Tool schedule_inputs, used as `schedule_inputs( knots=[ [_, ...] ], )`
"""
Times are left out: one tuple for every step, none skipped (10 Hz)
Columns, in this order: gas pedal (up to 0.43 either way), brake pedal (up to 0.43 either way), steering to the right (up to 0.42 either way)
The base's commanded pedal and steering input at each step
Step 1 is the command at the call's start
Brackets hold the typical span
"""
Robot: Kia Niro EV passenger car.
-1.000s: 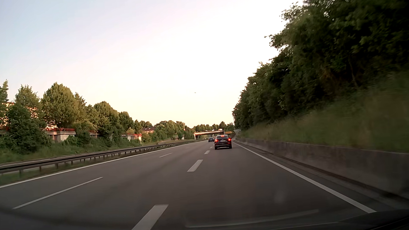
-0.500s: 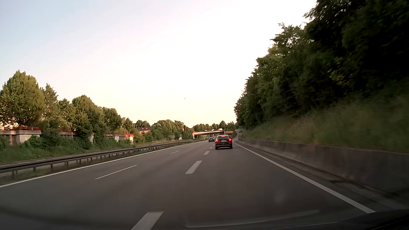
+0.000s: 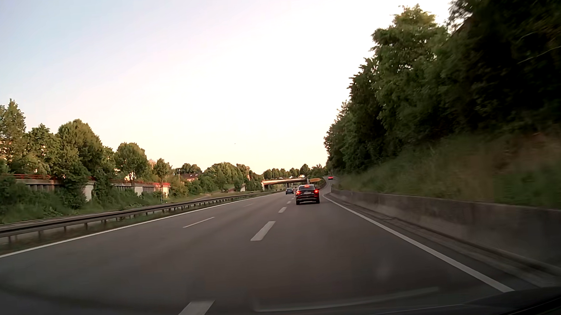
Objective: Follow the waypoints while adhering to traffic rules and regulations
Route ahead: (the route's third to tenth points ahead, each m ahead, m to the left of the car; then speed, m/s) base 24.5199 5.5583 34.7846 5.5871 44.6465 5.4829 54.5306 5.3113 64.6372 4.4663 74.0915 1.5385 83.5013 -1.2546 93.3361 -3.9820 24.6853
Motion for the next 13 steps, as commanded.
schedule_inputs(
  knots=[
    [0.118, 0.018, 0.002],
    [0.118, 0.018, 0.002],
    [0.118, 0.018, 0.002],
    [0.118, 0.018, 0.002],
    [0.118, 0.018, 0.002],
    [0.118, 0.018, 0.003],
    [0.130, 0.018, 0.003],
    [0.130, 0.018, 0.004],
    [0.130, 0.018, 0.006],
    [0.130, 0.018, 0.008],
    [0.138, 0.018, 0.008],
    [0.138, 0.018, 0.008],
    [0.138, 0.018, 0.009]
  ],
)
